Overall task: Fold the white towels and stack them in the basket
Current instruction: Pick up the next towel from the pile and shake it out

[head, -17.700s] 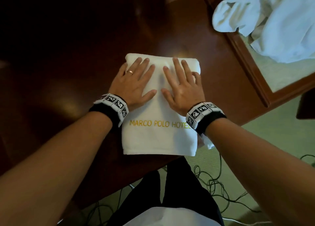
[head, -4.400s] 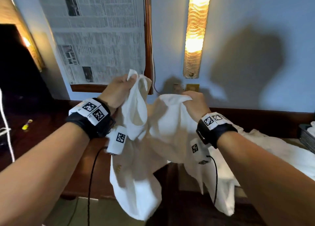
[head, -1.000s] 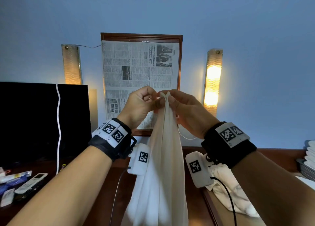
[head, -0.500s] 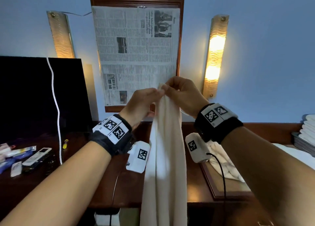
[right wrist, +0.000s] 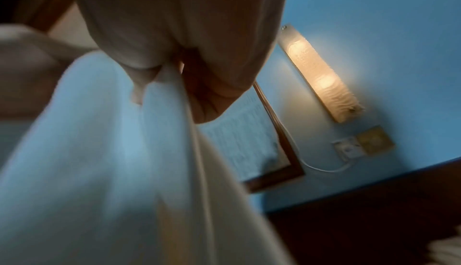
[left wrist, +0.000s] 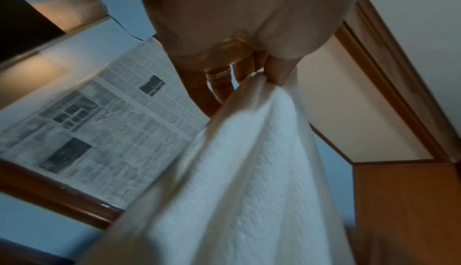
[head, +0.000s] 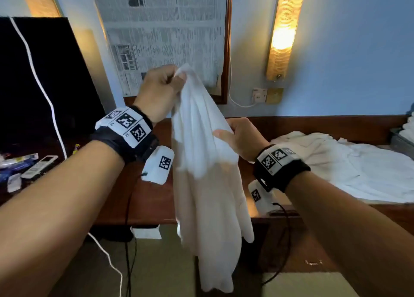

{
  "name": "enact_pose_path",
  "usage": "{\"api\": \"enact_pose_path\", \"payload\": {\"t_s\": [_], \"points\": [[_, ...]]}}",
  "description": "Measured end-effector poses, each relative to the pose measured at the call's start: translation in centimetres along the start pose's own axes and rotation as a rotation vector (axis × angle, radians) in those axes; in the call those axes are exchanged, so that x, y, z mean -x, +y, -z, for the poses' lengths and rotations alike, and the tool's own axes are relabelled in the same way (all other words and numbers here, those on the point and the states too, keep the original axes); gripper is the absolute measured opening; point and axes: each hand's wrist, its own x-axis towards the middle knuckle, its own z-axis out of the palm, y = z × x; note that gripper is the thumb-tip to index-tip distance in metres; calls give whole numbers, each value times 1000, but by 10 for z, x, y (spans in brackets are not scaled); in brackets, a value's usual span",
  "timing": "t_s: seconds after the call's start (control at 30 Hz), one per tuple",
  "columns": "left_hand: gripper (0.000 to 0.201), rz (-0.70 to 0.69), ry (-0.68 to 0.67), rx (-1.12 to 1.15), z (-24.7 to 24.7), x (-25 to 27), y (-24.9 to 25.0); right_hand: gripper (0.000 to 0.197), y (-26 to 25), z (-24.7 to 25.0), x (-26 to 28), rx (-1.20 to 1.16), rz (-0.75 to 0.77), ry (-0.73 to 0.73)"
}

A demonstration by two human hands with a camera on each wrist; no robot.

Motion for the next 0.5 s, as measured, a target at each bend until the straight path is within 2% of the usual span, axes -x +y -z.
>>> {"api": "enact_pose_path", "payload": {"t_s": [0.13, 0.3, 0.43, 0.5], "points": [[41, 87, 157, -5, 11, 1, -28, 31, 94, -17, 34, 241, -86, -10], [34, 230, 297, -69, 15, 16, -53, 39, 181, -23, 72, 455, -322, -210], [28, 317, 441, -77, 24, 27, -62, 18, 231, -15, 105, 597, -503, -374], [21, 330, 468, -94, 34, 29, -70, 18, 250, -4, 121, 675, -636, -410]]}}
